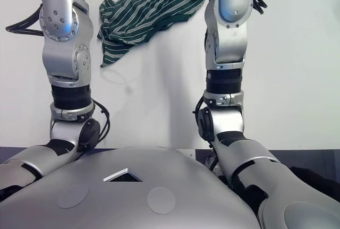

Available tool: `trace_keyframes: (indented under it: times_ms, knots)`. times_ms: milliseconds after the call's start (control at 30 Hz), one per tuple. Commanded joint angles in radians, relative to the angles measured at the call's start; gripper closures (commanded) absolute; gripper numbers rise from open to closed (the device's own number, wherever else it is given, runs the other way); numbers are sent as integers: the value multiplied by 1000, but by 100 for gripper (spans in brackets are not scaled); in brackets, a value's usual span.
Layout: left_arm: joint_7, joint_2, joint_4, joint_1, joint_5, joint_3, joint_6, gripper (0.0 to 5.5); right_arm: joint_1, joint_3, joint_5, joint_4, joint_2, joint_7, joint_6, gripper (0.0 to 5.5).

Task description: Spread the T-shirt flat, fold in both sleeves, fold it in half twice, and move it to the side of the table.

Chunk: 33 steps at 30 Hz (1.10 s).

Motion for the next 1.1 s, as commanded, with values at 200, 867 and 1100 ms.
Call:
trace_keyframes:
  times_ms: [200, 867, 1100]
  knots:
    - [-320, 394, -59, 280, 318, -350, -75, 147, 28, -37, -13, 22, -73, 0, 25, 322]
    - [-176, 424, 223, 246, 711, -452, -181, 229, 28, -18, -9, 37, -38, -35, 39, 322]
    - [-206, 401, 258, 257, 682, -433, -169, 352, 31, -14, -11, 34, -33, -43, 40, 322]
